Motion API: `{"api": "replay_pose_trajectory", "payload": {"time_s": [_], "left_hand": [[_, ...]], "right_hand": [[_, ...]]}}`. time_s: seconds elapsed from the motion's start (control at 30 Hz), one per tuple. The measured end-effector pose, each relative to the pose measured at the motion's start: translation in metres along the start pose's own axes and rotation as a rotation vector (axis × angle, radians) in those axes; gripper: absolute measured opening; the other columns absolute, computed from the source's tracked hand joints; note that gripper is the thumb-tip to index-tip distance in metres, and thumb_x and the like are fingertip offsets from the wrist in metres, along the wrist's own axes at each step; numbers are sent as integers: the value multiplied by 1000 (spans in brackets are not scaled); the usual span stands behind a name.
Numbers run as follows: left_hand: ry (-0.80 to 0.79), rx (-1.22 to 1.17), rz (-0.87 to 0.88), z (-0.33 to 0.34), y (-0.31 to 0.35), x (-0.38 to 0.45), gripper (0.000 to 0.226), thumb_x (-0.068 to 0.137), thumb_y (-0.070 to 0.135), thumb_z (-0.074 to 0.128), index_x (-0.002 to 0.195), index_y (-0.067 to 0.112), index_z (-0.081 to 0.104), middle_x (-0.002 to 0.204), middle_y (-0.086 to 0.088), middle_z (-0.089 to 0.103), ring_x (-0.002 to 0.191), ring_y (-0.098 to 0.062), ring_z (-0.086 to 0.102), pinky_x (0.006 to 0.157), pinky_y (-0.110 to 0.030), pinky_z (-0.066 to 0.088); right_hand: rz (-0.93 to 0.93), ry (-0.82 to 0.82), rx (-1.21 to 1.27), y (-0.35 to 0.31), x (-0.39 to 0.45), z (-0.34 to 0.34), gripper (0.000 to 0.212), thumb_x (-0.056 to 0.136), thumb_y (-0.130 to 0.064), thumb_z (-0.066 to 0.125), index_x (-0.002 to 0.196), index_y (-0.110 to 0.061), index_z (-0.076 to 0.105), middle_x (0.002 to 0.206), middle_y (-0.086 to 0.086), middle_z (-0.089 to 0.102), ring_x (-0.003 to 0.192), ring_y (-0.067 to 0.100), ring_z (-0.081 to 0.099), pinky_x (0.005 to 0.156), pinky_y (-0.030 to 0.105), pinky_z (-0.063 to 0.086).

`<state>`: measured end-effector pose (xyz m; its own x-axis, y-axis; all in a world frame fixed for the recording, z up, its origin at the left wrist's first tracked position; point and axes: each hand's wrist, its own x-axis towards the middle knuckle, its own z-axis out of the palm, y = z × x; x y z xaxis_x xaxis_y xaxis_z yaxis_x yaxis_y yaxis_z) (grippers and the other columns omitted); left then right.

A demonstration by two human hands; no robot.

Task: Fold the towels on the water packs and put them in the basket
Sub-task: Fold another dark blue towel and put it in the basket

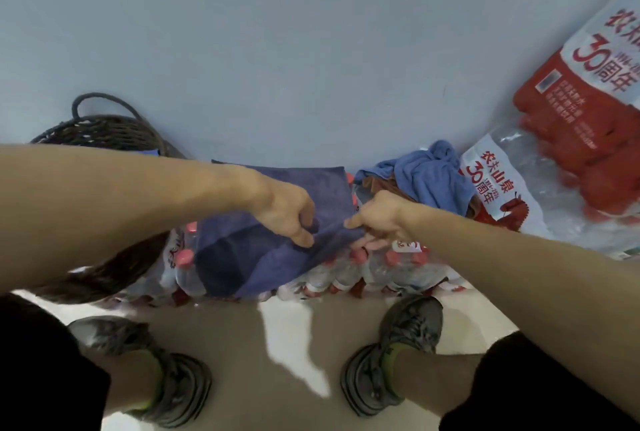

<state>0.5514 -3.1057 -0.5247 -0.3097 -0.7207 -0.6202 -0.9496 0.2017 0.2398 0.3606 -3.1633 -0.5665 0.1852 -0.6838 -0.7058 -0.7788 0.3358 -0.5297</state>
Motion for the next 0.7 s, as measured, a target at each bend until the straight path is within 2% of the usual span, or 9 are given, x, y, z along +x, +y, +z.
{"api": "replay_pose_trajectory", "payload": {"time_s": [0.07, 0.17, 0.23, 0.33, 0.43, 0.5, 0.6, 0.67, 0.7], "left_hand": [[-41, 45, -12, -10, -5, -12, 53, 90, 53, 58, 127, 16, 58, 126, 1, 63, 111, -23, 59, 86, -24, 45], [-62, 72, -7, -9, -9, -12, 59, 89, 57, 57, 132, 17, 52, 128, 1, 59, 115, -24, 57, 91, -26, 45], [35, -58, 43, 6, -11, 0, 49, 88, 56, 60, 118, 17, 57, 108, 3, 64, 99, -21, 61, 82, -28, 49], [233, -301, 30, 26, -14, 19, 38, 82, 56, 67, 88, 22, 52, 81, 8, 58, 70, -8, 55, 57, -21, 40], [430, -462, -43, 24, -18, 36, 37, 77, 51, 74, 83, 25, 48, 77, 10, 57, 66, -4, 53, 53, -22, 37], [471, -573, -50, 16, -22, 42, 36, 75, 43, 80, 86, 21, 54, 76, 9, 60, 66, -8, 55, 55, -25, 41], [416, -705, -21, 12, -24, 45, 26, 76, 27, 82, 91, 16, 65, 77, 1, 70, 67, -14, 63, 65, -29, 51], [379, -742, -36, 13, -25, 49, 10, 81, 21, 77, 83, 17, 68, 66, 5, 66, 60, -10, 58, 62, -24, 50], [355, -754, -55, 13, -24, 50, 12, 84, 20, 74, 75, 17, 67, 63, 4, 63, 59, -10, 56, 61, -24, 48]], "right_hand": [[-85, 40, -77, -13, 1, -3, 23, 90, -12, 68, 71, -9, 54, 47, 3, 59, 44, 17, 62, 56, 33, 56], [-166, 13, -22, -24, 0, 0, 17, 90, -10, 66, 74, -14, 60, 71, 8, 63, 62, 24, 64, 59, 34, 55], [-157, -99, 206, -27, 3, 6, 13, 92, -9, 64, 82, -16, 68, 81, 7, 69, 67, 20, 69, 62, 31, 58], [-120, -295, 294, -33, 11, 8, 25, 97, -4, 52, 97, -17, 73, 90, 3, 76, 78, 15, 73, 73, 31, 58], [-142, -327, 371, -41, 16, -1, 44, 92, 11, 39, 107, -15, 72, 89, 1, 76, 73, 11, 71, 58, 24, 54], [-186, -309, 366, -42, 16, -7, 40, 90, 12, 48, 102, -17, 73, 85, 0, 76, 68, 8, 69, 52, 21, 51], [-187, -199, 337, -39, 14, -11, 31, 83, 6, 69, 107, -14, 72, 84, 5, 76, 74, 14, 72, 59, 23, 53], [-175, -157, 314, -34, 12, -10, 29, 81, -2, 76, 109, -9, 70, 75, 8, 74, 66, 17, 70, 55, 24, 50], [-190, -140, 270, -32, 12, -8, 24, 82, -9, 78, 104, -9, 71, 70, 7, 72, 62, 17, 67, 56, 26, 48]]}}
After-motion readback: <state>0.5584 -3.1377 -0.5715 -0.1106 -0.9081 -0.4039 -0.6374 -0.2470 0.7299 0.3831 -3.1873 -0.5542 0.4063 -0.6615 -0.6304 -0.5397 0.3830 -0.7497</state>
